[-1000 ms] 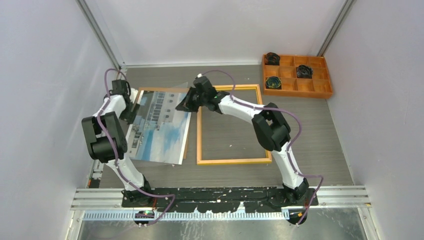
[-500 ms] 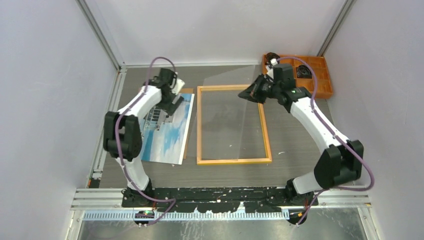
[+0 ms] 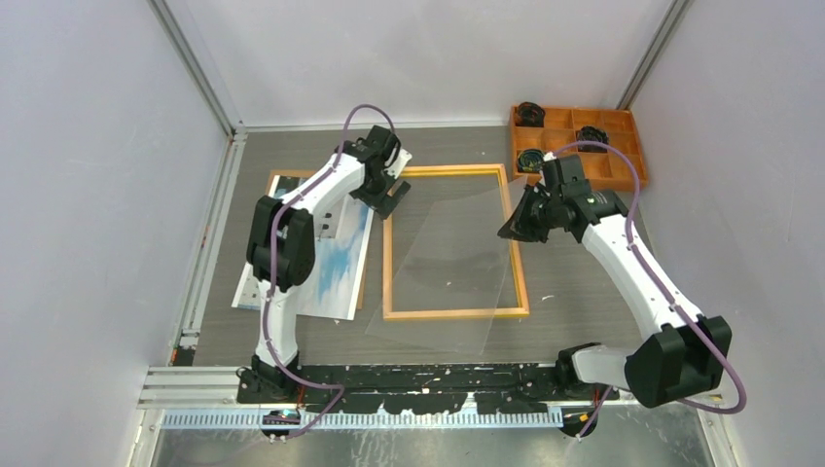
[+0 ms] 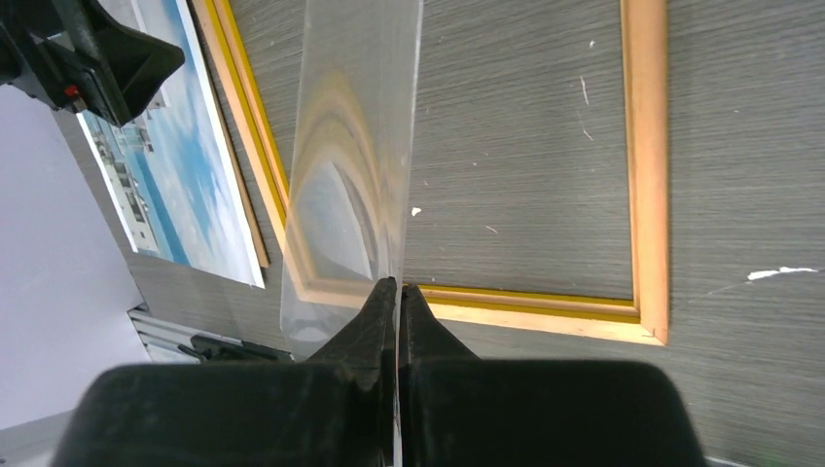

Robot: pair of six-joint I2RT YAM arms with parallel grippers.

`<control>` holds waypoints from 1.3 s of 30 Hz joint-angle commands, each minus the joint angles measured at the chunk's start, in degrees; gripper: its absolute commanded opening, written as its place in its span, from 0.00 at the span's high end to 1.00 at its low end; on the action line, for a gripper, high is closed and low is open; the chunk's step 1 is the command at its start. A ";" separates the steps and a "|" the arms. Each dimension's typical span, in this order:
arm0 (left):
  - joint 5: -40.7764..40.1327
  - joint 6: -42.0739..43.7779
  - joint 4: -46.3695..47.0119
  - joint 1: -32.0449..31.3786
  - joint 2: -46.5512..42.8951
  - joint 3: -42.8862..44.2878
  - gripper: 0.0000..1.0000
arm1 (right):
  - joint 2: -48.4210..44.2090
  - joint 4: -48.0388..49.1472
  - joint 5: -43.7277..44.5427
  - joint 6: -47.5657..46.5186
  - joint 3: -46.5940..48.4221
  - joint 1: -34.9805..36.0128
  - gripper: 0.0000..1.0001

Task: Put the photo into the frame
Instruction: Move the photo frame to the center of the board.

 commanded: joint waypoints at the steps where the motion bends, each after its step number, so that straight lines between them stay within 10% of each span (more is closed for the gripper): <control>1: 9.92 -5.40 -6.14 0.38 2.83 4.69 0.11 | -2.46 -2.52 2.91 -1.52 1.49 -0.20 0.99; 13: 13.36 -6.32 -1.76 -0.93 3.71 -3.48 0.46 | -2.64 -0.53 1.26 0.19 -0.76 -0.20 0.99; 29: 20.81 -7.98 0.40 -1.51 1.96 -6.80 0.41 | -3.38 0.70 -0.77 1.12 -1.59 -0.06 0.99; 39: 12.43 -3.82 4.08 -1.25 -0.90 -16.43 0.64 | -3.54 3.20 -3.11 3.14 -1.88 0.68 0.99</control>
